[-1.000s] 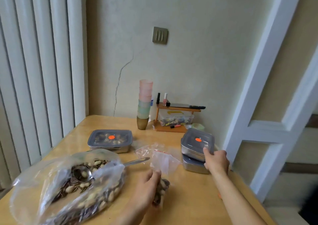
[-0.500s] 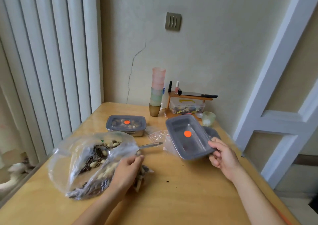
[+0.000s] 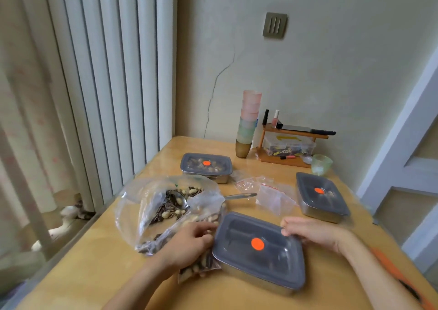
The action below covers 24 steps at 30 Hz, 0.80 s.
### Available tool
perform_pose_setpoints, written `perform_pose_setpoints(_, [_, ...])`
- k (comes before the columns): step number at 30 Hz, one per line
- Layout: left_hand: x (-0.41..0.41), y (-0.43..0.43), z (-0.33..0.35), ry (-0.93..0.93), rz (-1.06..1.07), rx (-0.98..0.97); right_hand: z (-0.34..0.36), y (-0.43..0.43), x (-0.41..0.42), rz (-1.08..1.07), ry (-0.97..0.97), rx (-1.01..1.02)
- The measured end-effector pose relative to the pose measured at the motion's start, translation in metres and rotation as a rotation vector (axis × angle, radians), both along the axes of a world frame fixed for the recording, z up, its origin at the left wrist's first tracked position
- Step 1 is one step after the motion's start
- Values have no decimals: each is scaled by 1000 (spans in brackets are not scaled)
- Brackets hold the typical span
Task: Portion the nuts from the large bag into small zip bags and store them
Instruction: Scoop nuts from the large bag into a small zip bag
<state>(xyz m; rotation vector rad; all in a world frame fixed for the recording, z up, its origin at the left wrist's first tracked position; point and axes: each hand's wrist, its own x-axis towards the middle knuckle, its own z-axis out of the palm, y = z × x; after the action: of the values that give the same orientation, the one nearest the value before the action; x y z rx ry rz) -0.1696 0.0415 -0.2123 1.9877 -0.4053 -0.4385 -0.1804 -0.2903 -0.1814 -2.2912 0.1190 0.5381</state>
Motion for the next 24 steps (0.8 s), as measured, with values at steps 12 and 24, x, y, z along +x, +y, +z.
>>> perform_pose_setpoints(12, [10, 21, -1, 77, -238, -10, -32, 110, 19, 186, -603, -372])
perform_pose_setpoints(24, [7, 4, 12, -137, -339, 271, -36, 83, -3, -449, -534, -722])
